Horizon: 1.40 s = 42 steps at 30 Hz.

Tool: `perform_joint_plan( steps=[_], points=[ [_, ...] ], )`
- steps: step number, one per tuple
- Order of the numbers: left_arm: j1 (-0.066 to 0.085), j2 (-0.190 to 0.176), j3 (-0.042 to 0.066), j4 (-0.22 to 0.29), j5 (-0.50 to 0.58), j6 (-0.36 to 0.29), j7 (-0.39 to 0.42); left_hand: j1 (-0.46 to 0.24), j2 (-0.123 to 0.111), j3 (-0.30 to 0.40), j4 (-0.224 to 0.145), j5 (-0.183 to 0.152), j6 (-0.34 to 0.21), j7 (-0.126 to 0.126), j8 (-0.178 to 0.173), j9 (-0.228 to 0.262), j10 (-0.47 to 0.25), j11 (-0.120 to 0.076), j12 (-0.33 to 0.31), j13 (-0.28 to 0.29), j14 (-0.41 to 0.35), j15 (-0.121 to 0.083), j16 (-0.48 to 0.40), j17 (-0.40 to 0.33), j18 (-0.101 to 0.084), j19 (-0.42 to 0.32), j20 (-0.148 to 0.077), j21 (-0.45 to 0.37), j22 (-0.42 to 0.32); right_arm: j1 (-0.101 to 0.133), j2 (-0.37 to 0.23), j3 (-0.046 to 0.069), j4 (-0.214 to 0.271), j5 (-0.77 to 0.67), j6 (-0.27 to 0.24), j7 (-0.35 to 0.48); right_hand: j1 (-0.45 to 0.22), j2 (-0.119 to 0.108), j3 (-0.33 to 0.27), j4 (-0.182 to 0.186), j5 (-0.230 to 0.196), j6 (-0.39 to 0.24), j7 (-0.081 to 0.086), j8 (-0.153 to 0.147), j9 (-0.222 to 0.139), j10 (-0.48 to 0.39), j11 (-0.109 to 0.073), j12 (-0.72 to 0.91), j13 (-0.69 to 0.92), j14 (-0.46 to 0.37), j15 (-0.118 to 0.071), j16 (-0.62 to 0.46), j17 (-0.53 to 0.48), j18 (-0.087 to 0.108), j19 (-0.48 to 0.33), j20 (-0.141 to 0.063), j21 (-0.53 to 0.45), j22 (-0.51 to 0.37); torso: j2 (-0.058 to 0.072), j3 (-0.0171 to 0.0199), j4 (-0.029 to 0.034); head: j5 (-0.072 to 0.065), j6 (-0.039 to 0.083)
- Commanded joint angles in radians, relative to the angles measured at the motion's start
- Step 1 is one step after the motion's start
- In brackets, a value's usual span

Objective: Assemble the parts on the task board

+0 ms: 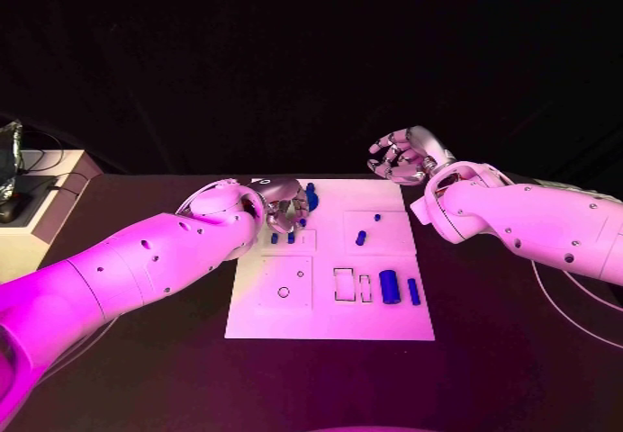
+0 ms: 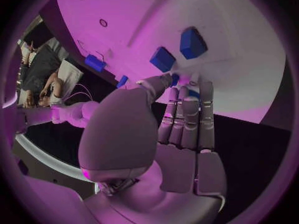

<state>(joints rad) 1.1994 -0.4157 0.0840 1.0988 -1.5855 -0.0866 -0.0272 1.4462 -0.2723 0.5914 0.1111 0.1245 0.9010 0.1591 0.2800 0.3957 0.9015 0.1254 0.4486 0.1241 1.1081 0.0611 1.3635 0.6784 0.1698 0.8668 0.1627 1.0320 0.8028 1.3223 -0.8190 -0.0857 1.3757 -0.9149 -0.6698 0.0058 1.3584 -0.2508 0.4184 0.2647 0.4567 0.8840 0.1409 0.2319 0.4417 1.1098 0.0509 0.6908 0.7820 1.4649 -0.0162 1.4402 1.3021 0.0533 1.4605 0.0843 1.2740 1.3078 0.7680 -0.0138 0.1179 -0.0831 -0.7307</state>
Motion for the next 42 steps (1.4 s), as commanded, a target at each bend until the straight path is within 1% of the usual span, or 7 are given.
perform_joint_plan(
  steps=[1, 10, 20, 28, 35, 37, 42],
  points=[
    [0.0, 0.005, 0.0, -0.001, -0.01, 0.01, -0.006, -0.001, 0.012, 0.011, -0.002, -0.004, 0.011, 0.0, -0.005, -0.003, 0.012, 0.001, -0.006, -0.003, 0.007, -0.001, 0.009, -0.002, 0.015, 0.005, -0.002, 0.007, 0.003, 0.0, 0.0, 0.0, 0.002, -0.013, -0.001, 0.012, 0.001, -0.008, 0.005, 0.0, 0.004, 0.004, 0.003, 0.005, 0.001, -0.006, 0.002, -0.004, -0.001, 0.042, -0.007, -0.007, -0.002, 0.013, -0.001, -0.006, -0.003, 0.051, 0.0, -0.0004, 0.0015, -0.001, -0.002],
    [-0.001, 0.016, 0.0, -0.015, -0.005, 0.015, -0.004, -0.006, 0.021, 0.039, -0.009, -0.007, 0.03, -0.003, -0.009, -0.011, 0.046, -0.007, -0.014, -0.013, 0.029, -0.007, 0.03, 0.018, 0.014, 0.008, -0.007, 0.024, 0.018, 0.0, 0.001, 0.0, 0.004, -0.015, -0.001, 0.011, 0.001, -0.008, 0.005, 0.0, 0.004, 0.004, 0.003, 0.005, 0.001, -0.006, 0.002, -0.004, -0.001, 0.042, -0.007, -0.007, -0.002, 0.013, -0.001, -0.006, -0.003, 0.051, 0.0, -0.0005, -0.0015, -0.001, -0.005],
    [-0.003, 0.024, 0.0, -0.021, 0.006, 0.021, -0.004, -0.017, 0.016, 0.044, -0.011, -0.009, 0.029, -0.003, -0.017, -0.017, 0.053, -0.007, -0.024, -0.02, 0.036, -0.008, 0.039, 0.019, 0.013, 0.013, -0.008, 0.033, 0.028, 0.0, 0.001, 0.0, 0.005, -0.013, -0.001, 0.01, -0.001, -0.008, 0.006, 0.0, 0.004, 0.005, 0.003, 0.005, 0.001, -0.004, 0.002, -0.006, -0.003, 0.041, -0.007, -0.008, -0.003, 0.013, -0.001, -0.006, -0.004, 0.051, -0.001, -0.0003, 0.0012, -0.005, -0.01],
    [-0.003, 0.026, -0.002, -0.029, 0.007, 0.047, -0.017, -0.017, 0.017, 0.047, -0.013, -0.009, 0.029, -0.002, -0.02, -0.019, 0.056, -0.008, -0.028, -0.022, 0.04, -0.008, 0.042, 0.022, 0.011, 0.019, -0.009, 0.039, 0.035, 0.0, 0.002, 0.0, 0.005, -0.013, -0.001, 0.01, -0.001, -0.008, 0.006, 0.0, 0.004, 0.005, 0.003, 0.005, 0.001, -0.004, 0.002, -0.006, -0.003, 0.041, -0.007, -0.008, -0.003, 0.013, -0.001, -0.006, -0.004, 0.051, -0.001, -0.0001, 0.0009, -0.006, -0.012],
    [-0.004, 0.026, -0.002, -0.033, 0.007, 0.055, -0.024, -0.007, 0.033, 0.067, -0.034, -0.009, 0.049, 0.0, -0.022, -0.023, 0.092, -0.016, -0.033, -0.027, 0.066, -0.016, 0.061, 0.049, 0.005, 0.048, -0.014, 0.073, 0.073, 0.0, 0.001, 0.0, 0.006, -0.013, -0.002, 0.01, -0.002, -0.008, 0.006, 0.0, 0.005, 0.006, 0.003, 0.005, 0.002, -0.002, 0.002, -0.008, -0.006, 0.041, -0.007, -0.01, -0.007, 0.013, -0.001, -0.006, -0.006, 0.049, -0.001, -0.0002, 0.0001, -0.006, -0.014],
    [-0.004, 0.027, -0.003, -0.034, 0.007, 0.052, -0.023, -0.001, 0.041, 0.073, -0.043, -0.009, 0.056, 0.0, -0.022, -0.023, 0.109, -0.02, -0.031, -0.025, 0.072, -0.019, 0.065, 0.053, 0.004, 0.054, -0.017, 0.082, 0.082, 0.0, 0.001, 0.0, 0.006, -0.013, -0.003, 0.01, -0.002, -0.008, 0.006, 0.0, 0.005, 0.006, 0.003, 0.005, 0.002, -0.002, 0.002, -0.008, -0.006, 0.041, -0.007, -0.01, -0.007, 0.013, -0.001, -0.006, -0.006, 0.049, -0.002, -0.0002, 0.0002, -0.006, -0.014],
    [-0.004, 0.029, -0.003, -0.037, 0.007, 0.034, -0.015, 0.01, 0.063, 0.084, -0.078, -0.01, 0.09, -0.005, -0.019, -0.023, 0.153, -0.031, -0.036, -0.022, 0.114, -0.031, 0.084, 0.102, -0.004, 0.088, -0.029, 0.127, 0.131, 0.0, 0.001, 0.0, 0.006, -0.013, -0.003, 0.011, -0.003, -0.008, 0.007, 0.0, 0.005, 0.006, 0.003, 0.006, 0.002, -0.002, 0.002, -0.009, -0.007, 0.04, -0.007, -0.01, -0.007, 0.013, -0.001, -0.006, -0.007, 0.049, -0.002, -0.0004, 0.0008, -0.007, -0.015]
  ],
)
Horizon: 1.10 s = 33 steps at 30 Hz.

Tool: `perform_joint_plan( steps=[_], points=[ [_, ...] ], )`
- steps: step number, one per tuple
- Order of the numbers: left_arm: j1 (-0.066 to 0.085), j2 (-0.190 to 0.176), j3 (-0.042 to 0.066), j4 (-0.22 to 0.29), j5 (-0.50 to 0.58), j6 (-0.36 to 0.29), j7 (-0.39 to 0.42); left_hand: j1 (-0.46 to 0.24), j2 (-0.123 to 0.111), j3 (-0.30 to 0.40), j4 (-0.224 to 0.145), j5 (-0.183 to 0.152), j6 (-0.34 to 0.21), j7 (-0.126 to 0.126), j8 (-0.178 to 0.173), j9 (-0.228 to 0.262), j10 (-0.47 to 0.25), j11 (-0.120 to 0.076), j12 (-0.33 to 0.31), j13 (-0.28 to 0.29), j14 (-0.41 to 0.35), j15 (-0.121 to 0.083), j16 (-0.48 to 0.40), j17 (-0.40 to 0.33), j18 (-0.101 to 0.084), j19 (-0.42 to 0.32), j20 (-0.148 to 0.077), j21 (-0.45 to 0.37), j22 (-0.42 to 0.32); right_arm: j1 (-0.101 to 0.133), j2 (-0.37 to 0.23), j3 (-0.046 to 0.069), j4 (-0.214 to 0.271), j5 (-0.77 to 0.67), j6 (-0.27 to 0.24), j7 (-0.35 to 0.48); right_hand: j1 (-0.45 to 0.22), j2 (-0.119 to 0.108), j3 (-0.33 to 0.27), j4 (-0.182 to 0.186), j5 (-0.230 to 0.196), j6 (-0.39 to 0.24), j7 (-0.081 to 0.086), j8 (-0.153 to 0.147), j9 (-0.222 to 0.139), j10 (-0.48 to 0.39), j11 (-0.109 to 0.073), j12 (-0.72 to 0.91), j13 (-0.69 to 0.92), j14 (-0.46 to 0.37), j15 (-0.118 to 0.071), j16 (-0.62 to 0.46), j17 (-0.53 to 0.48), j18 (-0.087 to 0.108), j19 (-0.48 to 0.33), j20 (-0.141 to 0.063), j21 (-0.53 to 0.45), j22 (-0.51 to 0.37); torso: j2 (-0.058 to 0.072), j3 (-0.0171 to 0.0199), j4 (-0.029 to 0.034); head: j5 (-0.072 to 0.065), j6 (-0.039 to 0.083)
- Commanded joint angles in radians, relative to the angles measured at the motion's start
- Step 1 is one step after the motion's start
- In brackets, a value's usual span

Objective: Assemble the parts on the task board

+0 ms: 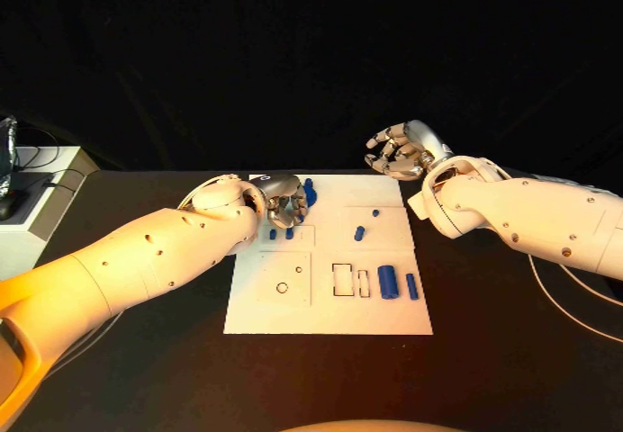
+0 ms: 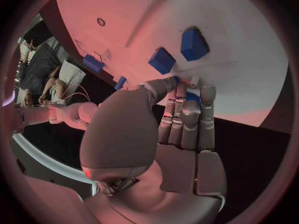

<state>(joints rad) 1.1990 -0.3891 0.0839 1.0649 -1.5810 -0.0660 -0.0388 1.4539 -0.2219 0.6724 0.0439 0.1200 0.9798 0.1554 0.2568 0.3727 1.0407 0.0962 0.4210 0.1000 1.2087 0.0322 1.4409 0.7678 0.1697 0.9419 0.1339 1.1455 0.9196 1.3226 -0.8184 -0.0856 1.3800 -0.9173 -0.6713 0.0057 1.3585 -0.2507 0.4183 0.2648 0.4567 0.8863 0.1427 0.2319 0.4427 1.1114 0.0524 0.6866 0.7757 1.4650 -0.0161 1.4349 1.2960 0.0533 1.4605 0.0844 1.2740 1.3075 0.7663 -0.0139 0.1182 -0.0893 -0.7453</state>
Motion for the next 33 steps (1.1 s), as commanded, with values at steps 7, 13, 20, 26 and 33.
perform_joint_plan(
  steps=[7, 13, 20, 26, 33],
  points=[
    [-0.004, 0.003, -0.003, -0.008, 0.008, -0.018, 0.01, -0.002, 0.022, 0.008, -0.031, -0.006, 0.027, -0.003, 0.0, -0.003, 0.044, -0.007, -0.021, 0.004, 0.049, -0.008, 0.019, 0.056, -0.012, 0.045, -0.007, 0.049, 0.055, 0.0, 0.002, 0.0, 0.002, -0.01, -0.002, 0.011, -0.004, -0.008, 0.007, 0.001, 0.005, 0.005, 0.001, 0.006, 0.002, -0.002, 0.0, -0.005, -0.002, 0.041, -0.007, -0.005, -0.001, 0.013, -0.001, -0.006, -0.007, 0.049, 0.0, -0.0008, 0.0012, 0.0, 0.001],
    [-0.006, 0.001, -0.003, -0.006, 0.021, -0.05, 0.026, -0.008, 0.022, 0.008, -0.033, -0.006, 0.029, -0.002, -0.003, -0.004, 0.049, -0.006, -0.029, 0.004, 0.056, -0.008, 0.021, 0.064, -0.013, 0.051, -0.008, 0.054, 0.062, 0.0, 0.002, 0.0, 0.001, -0.01, -0.001, 0.011, -0.005, -0.007, 0.008, 0.001, 0.006, 0.006, 0.0, 0.007, 0.002, -0.001, 0.0, -0.006, -0.004, 0.04, -0.008, -0.005, -0.001, 0.013, -0.001, -0.006, -0.006, 0.05, -0.001, -0.0013, 0.0012, 0.003, 0.004],
    [-0.012, -0.017, 0.0, 0.021, 0.07, -0.084, 0.042, -0.024, 0.018, 0.004, -0.034, -0.005, 0.03, 0.0, -0.009, -0.006, 0.051, -0.005, -0.048, 0.001, 0.06, -0.006, 0.021, 0.06, -0.013, 0.048, -0.007, 0.054, 0.061, 0.0, 0.003, 0.0, -0.001, -0.01, 0.0, 0.011, -0.005, -0.007, 0.008, 0.001, 0.006, 0.006, 0.0, 0.007, 0.002, -0.001, 0.0, -0.006, -0.004, 0.04, -0.008, -0.005, -0.001, 0.013, -0.001, -0.006, -0.006, 0.05, 0.0, -0.0018, 0.0007, 0.004, 0.009],
    [-0.014, -0.049, 0.023, 0.064, 0.123, -0.084, 0.042, -0.03, 0.016, 0.003, -0.034, -0.004, 0.03, 0.001, -0.013, -0.007, 0.05, -0.002, -0.063, -0.001, 0.057, -0.004, 0.019, 0.052, -0.012, 0.044, -0.006, 0.051, 0.057, 0.0, 0.002, 0.0, -0.003, -0.01, 0.002, 0.01, -0.005, -0.007, 0.008, 0.001, 0.006, 0.006, 0.0, 0.007, 0.002, -0.001, 0.0, -0.006, -0.004, 0.04, -0.008, -0.005, -0.001, 0.013, -0.001, -0.006, -0.006, 0.05, -0.002, -0.0015, 0.0015, 0.003, 0.009],
    [-0.015, -0.115, 0.062, 0.136, 0.161, -0.061, 0.029, -0.033, 0.015, 0.004, -0.035, -0.003, 0.031, 0.002, -0.015, -0.007, 0.049, -0.001, -0.073, -0.003, 0.054, -0.003, 0.017, 0.043, -0.011, 0.039, -0.005, 0.048, 0.053, 0.0, -0.003, 0.0, -0.004, -0.011, 0.004, 0.007, -0.005, -0.008, 0.008, 0.0, 0.007, 0.007, -0.001, 0.008, 0.003, 0.001, -0.001, -0.007, -0.006, 0.04, -0.008, -0.006, -0.001, 0.013, -0.001, -0.006, -0.008, 0.049, -0.004, -0.0015, 0.0063, 0.003, 0.009]
  ],
)
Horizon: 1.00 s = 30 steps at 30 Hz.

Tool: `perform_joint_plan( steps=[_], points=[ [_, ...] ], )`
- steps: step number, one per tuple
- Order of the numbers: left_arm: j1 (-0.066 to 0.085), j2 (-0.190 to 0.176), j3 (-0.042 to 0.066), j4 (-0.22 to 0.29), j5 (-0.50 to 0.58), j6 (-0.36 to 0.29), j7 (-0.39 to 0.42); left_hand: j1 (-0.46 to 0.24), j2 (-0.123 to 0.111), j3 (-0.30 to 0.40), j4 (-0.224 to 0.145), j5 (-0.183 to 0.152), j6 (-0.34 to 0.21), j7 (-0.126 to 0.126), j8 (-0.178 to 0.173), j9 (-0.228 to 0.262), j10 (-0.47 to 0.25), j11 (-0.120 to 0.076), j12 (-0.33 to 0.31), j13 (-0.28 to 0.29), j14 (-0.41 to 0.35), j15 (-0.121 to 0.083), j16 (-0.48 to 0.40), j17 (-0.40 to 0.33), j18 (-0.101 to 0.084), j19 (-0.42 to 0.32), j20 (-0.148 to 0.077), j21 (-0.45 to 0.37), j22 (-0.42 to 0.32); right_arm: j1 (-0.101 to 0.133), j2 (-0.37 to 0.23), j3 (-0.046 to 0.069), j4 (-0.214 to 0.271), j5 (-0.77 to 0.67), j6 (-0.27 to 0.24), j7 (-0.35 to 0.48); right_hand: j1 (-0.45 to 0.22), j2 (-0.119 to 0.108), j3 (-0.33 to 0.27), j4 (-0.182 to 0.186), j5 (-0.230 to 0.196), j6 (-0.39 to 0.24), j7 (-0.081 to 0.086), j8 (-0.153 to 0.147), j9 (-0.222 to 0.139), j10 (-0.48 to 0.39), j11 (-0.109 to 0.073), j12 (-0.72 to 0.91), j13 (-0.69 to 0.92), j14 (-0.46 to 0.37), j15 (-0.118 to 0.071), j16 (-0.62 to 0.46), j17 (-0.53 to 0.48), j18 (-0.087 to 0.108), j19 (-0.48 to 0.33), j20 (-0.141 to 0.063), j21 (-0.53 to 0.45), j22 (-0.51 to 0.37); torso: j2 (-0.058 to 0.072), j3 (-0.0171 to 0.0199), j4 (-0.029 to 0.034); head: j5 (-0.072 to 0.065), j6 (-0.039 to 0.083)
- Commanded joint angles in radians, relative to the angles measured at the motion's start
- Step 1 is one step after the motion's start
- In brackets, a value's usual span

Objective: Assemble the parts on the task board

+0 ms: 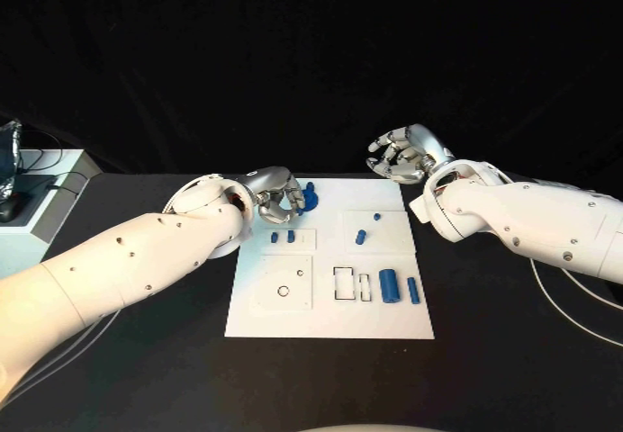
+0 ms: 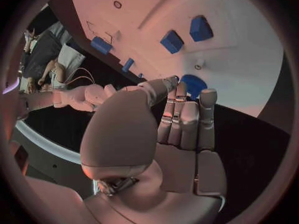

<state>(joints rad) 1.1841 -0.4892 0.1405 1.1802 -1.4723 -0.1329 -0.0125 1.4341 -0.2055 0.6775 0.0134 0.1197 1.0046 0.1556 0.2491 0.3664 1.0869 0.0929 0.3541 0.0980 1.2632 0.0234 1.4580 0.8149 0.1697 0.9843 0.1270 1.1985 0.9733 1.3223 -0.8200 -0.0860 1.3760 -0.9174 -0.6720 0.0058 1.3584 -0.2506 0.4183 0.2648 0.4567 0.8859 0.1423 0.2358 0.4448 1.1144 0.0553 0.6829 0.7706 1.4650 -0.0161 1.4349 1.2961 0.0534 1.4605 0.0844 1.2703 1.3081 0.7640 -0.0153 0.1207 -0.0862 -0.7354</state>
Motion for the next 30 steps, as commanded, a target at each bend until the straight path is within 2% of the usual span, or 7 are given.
perform_joint_plan(
  steps=[1, 4, 10, 12, 19, 30],
  points=[
    [0.0, -0.023, 0.009, 0.027, 0.054, 0.007, 0.001, -0.014, -0.001, -0.001, -0.005, -0.003, 0.006, 0.002, -0.007, -0.001, 0.003, 0.002, -0.006, -0.001, -0.001, 0.006, 0.0, -0.004, -0.011, -0.004, 0.002, -0.005, -0.001, 0.0, -0.002, 0.0, 0.0, -0.011, 0.004, 0.007, -0.005, -0.008, 0.008, 0.0, 0.007, 0.008, 0.0, 0.004, 0.001, -0.002, -0.004, -0.004, -0.001, 0.04, -0.008, -0.006, -0.001, 0.013, -0.001, -0.006, -0.004, 0.049, -0.002, -0.0001, 0.0038, 0.0, -0.001],
    [0.0, -0.04, 0.014, 0.036, 0.053, 0.014, -0.004, -0.014, -0.001, -0.001, -0.005, -0.003, 0.006, 0.002, -0.007, -0.001, 0.003, 0.003, -0.007, -0.001, -0.001, 0.006, 0.0, -0.004, -0.012, -0.003, 0.002, -0.005, 0.0, 0.0, -0.003, 0.0, -0.001, -0.011, 0.005, 0.006, -0.005, -0.008, 0.008, 0.0, 0.007, 0.008, 0.0, 0.004, 0.001, -0.002, -0.004, -0.004, -0.001, 0.04, -0.008, -0.006, -0.001, 0.013, -0.001, -0.006, -0.004, 0.049, -0.004, -0.0011, 0.007, 0.0, -0.002],
    [-0.003, -0.053, 0.017, 0.033, 0.042, 0.032, -0.011, -0.014, -0.002, -0.001, -0.006, -0.003, 0.006, 0.002, -0.008, -0.001, 0.003, 0.003, -0.009, -0.002, -0.002, 0.006, 0.0, -0.007, -0.011, -0.005, 0.002, -0.006, -0.002, 0.0, -0.003, 0.0, -0.003, -0.012, 0.007, 0.005, -0.005, -0.008, 0.008, 0.0, 0.007, 0.008, 0.0, 0.004, 0.001, -0.002, -0.004, -0.004, -0.001, 0.04, -0.008, -0.006, -0.001, 0.013, -0.001, -0.006, -0.004, 0.049, -0.006, -0.0034, 0.0097, -0.002, -0.005],
    [-0.006, -0.055, 0.017, 0.028, 0.035, 0.035, -0.012, -0.014, -0.002, -0.001, -0.007, -0.003, 0.005, 0.002, -0.009, -0.001, 0.004, 0.003, -0.011, -0.002, -0.004, 0.006, -0.001, -0.011, -0.011, -0.007, 0.003, -0.007, -0.004, 0.0, -0.002, 0.0, -0.004, -0.012, 0.007, 0.005, -0.005, -0.008, 0.008, 0.0, 0.007, 0.008, 0.0, 0.004, 0.001, -0.002, -0.004, -0.004, -0.001, 0.04, -0.008, -0.006, -0.001, 0.013, -0.001, -0.006, -0.004, 0.049, -0.005, -0.0027, 0.0078, -0.001, -0.004],
    [-0.018, -0.054, 0.017, 0.01, 0.025, 0.043, -0.013, -0.014, -0.002, 0.0, -0.007, -0.003, 0.005, 0.002, -0.009, -0.002, 0.004, 0.003, -0.012, -0.002, -0.008, 0.007, -0.003, -0.02, -0.01, -0.01, 0.003, -0.009, -0.006, 0.0, -0.001, 0.0, -0.005, -0.014, 0.008, 0.005, -0.005, -0.008, 0.008, 0.0, 0.007, 0.008, 0.0, 0.004, 0.001, -0.002, -0.004, -0.004, -0.001, 0.04, -0.008, -0.006, -0.001, 0.013, -0.001, -0.006, -0.004, 0.049, -0.003, -0.0024, 0.0067, 0.0, -0.006],
    [-0.033, -0.029, 0.015, -0.031, 0.007, 0.035, -0.012, -0.014, -0.001, 0.0, -0.007, -0.003, 0.006, 0.003, -0.01, -0.002, 0.005, 0.004, -0.014, -0.002, -0.01, 0.007, -0.003, -0.022, -0.01, -0.009, 0.003, -0.009, -0.005, 0.0, 0.0, 0.0, -0.002, -0.017, 0.008, 0.006, -0.004, -0.009, 0.009, -0.002, 0.007, 0.008, -0.001, 0.004, 0.001, -0.001, -0.004, -0.006, -0.004, 0.04, -0.008, -0.007, -0.003, 0.014, -0.001, -0.007, -0.005, 0.048, -0.003, -0.0015, 0.006, 0.0, -0.008]
  ],
)
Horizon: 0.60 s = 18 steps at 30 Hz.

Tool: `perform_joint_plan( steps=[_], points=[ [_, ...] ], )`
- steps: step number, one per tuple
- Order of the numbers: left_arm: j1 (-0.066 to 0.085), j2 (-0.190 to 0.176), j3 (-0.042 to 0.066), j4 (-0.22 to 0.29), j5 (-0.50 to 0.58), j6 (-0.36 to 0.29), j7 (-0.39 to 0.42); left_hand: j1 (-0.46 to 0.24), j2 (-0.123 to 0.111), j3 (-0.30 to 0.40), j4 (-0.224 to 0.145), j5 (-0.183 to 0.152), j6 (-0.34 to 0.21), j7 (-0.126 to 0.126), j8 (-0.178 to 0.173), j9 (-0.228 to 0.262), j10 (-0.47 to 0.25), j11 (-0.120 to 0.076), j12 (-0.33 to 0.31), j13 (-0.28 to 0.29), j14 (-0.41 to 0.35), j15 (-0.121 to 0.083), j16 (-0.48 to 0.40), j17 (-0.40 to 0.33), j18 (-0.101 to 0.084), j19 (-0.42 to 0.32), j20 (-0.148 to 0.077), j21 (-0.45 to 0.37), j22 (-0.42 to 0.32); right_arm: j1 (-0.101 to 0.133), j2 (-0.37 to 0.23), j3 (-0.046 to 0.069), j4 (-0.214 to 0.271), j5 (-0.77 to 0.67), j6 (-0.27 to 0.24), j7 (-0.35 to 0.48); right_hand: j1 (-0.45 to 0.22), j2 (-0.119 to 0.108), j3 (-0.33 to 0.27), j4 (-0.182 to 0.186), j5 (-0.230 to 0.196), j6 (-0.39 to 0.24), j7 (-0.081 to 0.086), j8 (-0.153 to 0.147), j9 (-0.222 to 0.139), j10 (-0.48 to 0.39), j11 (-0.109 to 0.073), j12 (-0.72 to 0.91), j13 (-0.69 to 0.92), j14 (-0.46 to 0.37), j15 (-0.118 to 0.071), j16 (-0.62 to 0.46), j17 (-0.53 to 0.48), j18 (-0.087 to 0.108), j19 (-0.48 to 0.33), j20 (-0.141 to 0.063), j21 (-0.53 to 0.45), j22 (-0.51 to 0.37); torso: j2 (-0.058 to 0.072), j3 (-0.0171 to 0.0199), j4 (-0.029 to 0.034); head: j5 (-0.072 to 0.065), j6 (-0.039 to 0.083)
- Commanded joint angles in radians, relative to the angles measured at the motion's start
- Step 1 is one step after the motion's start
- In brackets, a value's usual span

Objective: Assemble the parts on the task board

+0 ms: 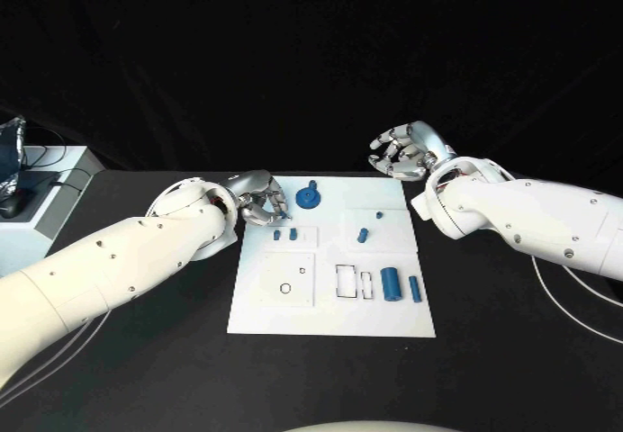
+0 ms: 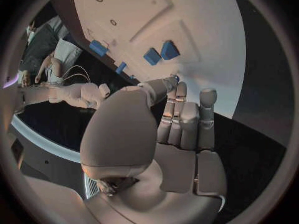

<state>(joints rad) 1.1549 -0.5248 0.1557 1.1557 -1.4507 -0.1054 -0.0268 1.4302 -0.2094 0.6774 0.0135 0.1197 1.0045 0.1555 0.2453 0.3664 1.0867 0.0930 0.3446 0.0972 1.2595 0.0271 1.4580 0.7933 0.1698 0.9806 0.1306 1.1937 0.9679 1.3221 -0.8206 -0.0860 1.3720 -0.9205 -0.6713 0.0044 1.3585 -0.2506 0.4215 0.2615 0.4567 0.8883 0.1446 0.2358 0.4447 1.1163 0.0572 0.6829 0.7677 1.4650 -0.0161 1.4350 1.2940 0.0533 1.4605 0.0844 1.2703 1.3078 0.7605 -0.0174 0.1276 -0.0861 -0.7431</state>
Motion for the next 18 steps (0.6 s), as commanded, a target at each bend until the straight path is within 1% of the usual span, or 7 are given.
perform_joint_plan(
  steps=[1, 10, 18],
  points=[
    [-0.005, 0.009, 0.0, -0.01, -0.015, 0.007, 0.003, -0.01, 0.003, 0.0, -0.008, -0.003, 0.006, 0.003, -0.006, -0.002, 0.005, 0.003, -0.005, -0.001, -0.006, 0.003, -0.003, -0.001, -0.011, -0.005, 0.0, -0.004, 0.0, 0.0, 0.001, 0.0, 0.002, -0.014, 0.007, 0.008, -0.004, -0.009, 0.006, 0.001, 0.007, 0.005, -0.003, 0.004, 0.002, -0.003, -0.006, -0.006, -0.001, 0.04, -0.008, -0.007, -0.001, 0.014, -0.001, -0.007, -0.005, 0.048, 0.001, 0.0005, -0.0011, 0.0, 0.0],
    [-0.01, 0.019, -0.001, -0.021, -0.017, -0.003, 0.005, -0.011, 0.003, 0.0, -0.008, -0.004, 0.007, 0.003, -0.006, -0.002, 0.007, 0.004, -0.007, -0.001, -0.005, 0.003, -0.003, 0.002, -0.011, -0.004, 0.0, -0.003, 0.002, 0.0, 0.001, 0.0, 0.002, -0.015, 0.007, 0.008, -0.004, -0.009, 0.006, 0.001, 0.007, 0.005, -0.003, 0.004, 0.002, -0.003, -0.006, -0.006, -0.001, 0.04, -0.008, -0.007, -0.001, 0.014, -0.001, -0.007, -0.005, 0.048, 0.0, 0.0013, -0.0012, -0.002, -0.002],
    [-0.011, 0.022, -0.001, -0.02, -0.017, -0.006, 0.003, -0.011, 0.003, 0.0, -0.008, -0.004, 0.007, 0.003, -0.006, -0.002, 0.008, 0.004, -0.007, -0.001, -0.005, 0.004, -0.003, 0.002, -0.011, -0.005, 0.0, -0.003, 0.002, 0.0, 0.001, 0.0, 0.002, -0.016, 0.007, 0.007, -0.004, -0.009, 0.006, 0.001, 0.007, 0.005, -0.003, 0.004, 0.002, -0.003, -0.006, -0.006, -0.001, 0.04, -0.008, -0.007, -0.001, 0.014, -0.001, -0.007, -0.005, 0.048, -0.001, 0.0001, 0.0005, -0.004, -0.003]
  ],
)
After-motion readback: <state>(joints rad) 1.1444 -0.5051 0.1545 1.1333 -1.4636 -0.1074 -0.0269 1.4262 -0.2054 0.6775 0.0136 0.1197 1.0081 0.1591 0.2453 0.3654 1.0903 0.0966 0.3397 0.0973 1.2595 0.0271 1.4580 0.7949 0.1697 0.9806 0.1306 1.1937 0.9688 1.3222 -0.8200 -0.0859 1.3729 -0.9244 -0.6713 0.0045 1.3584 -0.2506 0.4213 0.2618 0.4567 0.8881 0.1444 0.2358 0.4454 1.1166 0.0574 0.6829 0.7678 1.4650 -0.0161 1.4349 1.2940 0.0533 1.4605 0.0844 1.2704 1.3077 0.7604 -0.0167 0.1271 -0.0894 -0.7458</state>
